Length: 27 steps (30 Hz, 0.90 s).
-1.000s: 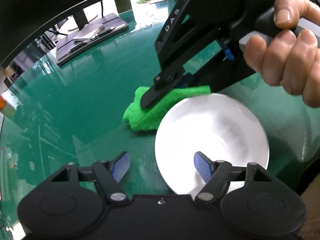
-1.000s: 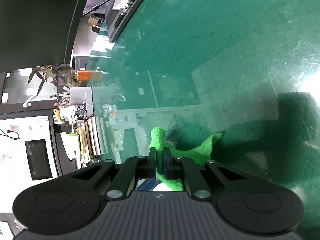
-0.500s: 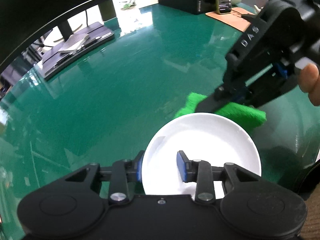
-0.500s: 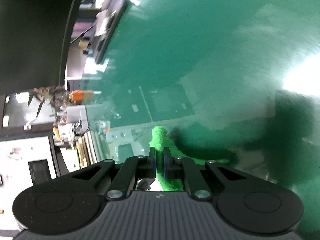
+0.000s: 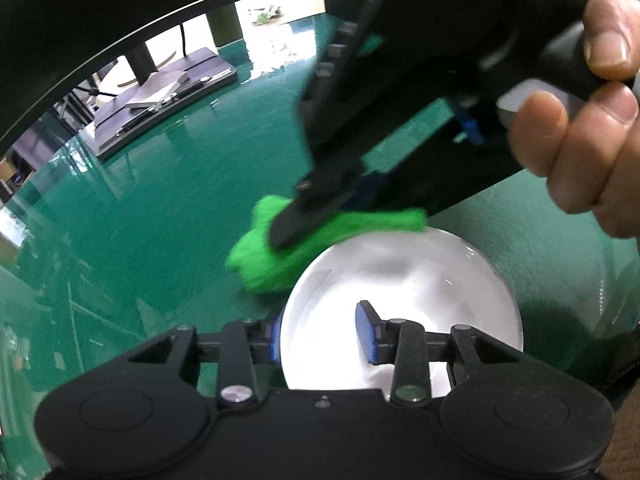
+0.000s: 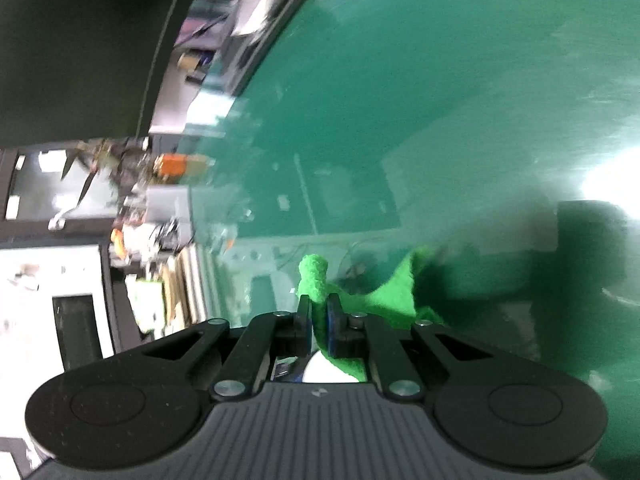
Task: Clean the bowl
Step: 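Wipe the green cloth across the bowl rim toward the left tool with the right tool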
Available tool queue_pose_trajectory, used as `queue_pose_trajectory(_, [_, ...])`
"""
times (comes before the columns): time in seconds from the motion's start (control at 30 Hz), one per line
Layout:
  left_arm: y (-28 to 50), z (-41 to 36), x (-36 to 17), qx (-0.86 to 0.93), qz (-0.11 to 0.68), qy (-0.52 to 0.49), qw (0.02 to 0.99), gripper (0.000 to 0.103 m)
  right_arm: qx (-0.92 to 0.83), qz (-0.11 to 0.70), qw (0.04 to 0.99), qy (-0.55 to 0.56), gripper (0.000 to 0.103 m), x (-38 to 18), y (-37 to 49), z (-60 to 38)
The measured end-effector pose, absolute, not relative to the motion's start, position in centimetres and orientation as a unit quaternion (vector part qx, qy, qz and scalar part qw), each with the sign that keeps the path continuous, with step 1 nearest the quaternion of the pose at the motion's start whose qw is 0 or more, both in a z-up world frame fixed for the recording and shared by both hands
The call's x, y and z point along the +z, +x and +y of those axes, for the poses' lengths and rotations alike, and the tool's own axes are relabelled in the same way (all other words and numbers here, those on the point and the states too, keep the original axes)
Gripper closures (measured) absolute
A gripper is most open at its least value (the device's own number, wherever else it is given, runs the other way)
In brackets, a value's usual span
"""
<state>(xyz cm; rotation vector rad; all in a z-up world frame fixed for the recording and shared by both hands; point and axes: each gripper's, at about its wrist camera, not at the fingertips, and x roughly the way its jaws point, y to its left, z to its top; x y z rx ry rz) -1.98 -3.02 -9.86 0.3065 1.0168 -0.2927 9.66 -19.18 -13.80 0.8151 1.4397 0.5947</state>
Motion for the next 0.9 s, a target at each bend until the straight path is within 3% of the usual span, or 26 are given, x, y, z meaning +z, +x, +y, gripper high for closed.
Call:
queue_pose_trajectory(0.27, [-2.2, -3.4, -9.7, -0.131, 0.484, 0.153, 0.851, 0.066, 0.259, 0.629, 0.64, 0.358, 0.096, -13.7, 9.5, -19.5])
queue_pose_trajectory(0.43, [-3.0, -3.4, -9.7, -0.122, 0.482, 0.164, 0.852, 0.044, 0.245, 0.627, 0.642, 0.369, 0.095, -14.0, 9.3, -20.4])
queue_pose_trajectory(0.83, [-5.4, -3.2, -9.3, -0.057, 0.489, 0.146, 0.858, 0.042, 0.245, 0.627, 0.633, 0.384, 0.095, -15.0, 8.5, -22.7])
queue_pose_trajectory(0.87, [-5.7, -3.1, -9.4, -0.047, 0.495, 0.135, 0.857, 0.043, 0.248, 0.627, 0.629, 0.388, 0.095, -15.3, 8.4, -23.2])
queue_pose_trajectory(0.9, [-6.0, -3.1, -9.5, -0.037, 0.5, 0.123, 0.856, 0.051, 0.252, 0.628, 0.624, 0.39, 0.095, -15.4, 8.3, -23.7])
